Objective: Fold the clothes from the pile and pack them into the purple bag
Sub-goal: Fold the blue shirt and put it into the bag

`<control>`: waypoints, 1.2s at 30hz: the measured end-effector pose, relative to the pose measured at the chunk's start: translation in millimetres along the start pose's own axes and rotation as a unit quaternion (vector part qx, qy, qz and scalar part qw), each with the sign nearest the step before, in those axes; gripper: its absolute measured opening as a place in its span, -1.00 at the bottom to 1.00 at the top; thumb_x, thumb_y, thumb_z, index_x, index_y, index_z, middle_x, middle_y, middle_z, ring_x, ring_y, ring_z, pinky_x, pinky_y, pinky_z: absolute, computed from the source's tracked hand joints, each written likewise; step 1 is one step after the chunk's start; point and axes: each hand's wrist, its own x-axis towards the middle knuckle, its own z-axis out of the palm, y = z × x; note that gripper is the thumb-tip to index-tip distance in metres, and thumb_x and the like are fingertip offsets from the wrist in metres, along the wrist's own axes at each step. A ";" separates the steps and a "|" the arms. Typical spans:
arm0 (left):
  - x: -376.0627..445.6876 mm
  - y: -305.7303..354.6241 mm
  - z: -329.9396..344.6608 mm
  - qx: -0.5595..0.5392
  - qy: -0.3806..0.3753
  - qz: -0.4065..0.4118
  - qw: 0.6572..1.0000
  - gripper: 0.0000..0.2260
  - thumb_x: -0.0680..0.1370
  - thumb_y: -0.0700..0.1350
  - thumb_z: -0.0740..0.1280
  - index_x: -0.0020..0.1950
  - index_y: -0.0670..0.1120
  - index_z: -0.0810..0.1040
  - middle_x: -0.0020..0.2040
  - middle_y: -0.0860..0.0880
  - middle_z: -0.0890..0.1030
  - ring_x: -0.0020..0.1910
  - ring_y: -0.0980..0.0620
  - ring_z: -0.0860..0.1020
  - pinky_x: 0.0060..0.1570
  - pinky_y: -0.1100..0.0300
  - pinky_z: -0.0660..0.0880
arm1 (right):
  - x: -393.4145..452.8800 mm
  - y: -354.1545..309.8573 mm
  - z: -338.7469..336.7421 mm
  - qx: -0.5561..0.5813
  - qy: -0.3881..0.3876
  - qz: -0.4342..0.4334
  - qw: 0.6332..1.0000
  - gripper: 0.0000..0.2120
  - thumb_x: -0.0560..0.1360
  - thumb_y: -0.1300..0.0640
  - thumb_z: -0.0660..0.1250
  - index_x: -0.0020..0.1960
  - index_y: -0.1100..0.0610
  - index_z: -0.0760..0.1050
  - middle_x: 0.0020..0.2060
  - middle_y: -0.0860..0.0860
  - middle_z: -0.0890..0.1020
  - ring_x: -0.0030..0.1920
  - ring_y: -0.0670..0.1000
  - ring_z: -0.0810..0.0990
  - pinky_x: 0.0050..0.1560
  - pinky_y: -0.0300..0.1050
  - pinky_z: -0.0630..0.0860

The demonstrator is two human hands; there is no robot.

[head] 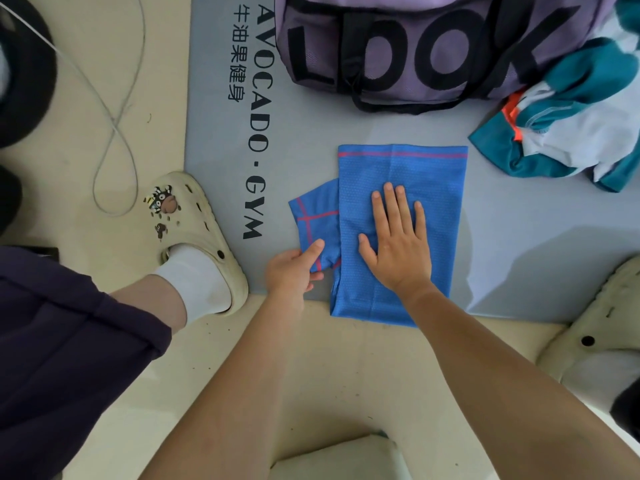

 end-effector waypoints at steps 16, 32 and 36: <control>1.0 10.6 -4.9 -0.133 -0.008 -0.025 0.991 -0.75 0.43 -0.10 0.54 0.00 -0.06 0.52 -0.07 -0.06 0.67 -0.25 0.04 0.63 -0.42 0.23 0.51 | 16.2 -21.5 -66.5 0.413 -0.073 0.161 0.893 -0.90 0.54 0.19 0.28 -0.07 0.12 0.58 -0.26 0.05 0.61 -0.27 0.05 0.56 -0.23 -0.07 0.52; -0.3 31.5 -5.7 0.055 -0.175 0.157 0.971 -0.86 0.52 -0.21 0.40 -0.01 0.03 0.62 -0.08 0.00 0.71 -0.27 0.16 0.64 -0.24 0.25 0.53 | 11.5 -25.0 -60.9 0.625 -0.178 0.399 0.647 -0.77 0.53 0.12 0.40 0.04 0.29 0.56 0.00 0.21 0.68 0.00 0.16 0.69 0.01 0.09 0.64; 16.6 20.6 -2.1 0.084 0.007 0.185 0.979 -0.89 0.51 -0.12 0.42 0.02 -0.05 0.61 -0.01 -0.05 0.67 -0.15 -0.03 0.66 -0.03 0.07 0.60 | 3.4 -18.9 -60.1 0.609 -0.114 0.381 0.687 -0.90 0.52 0.14 0.40 -0.14 0.16 0.58 -0.22 0.10 0.64 -0.18 0.01 0.64 -0.11 0.06 0.63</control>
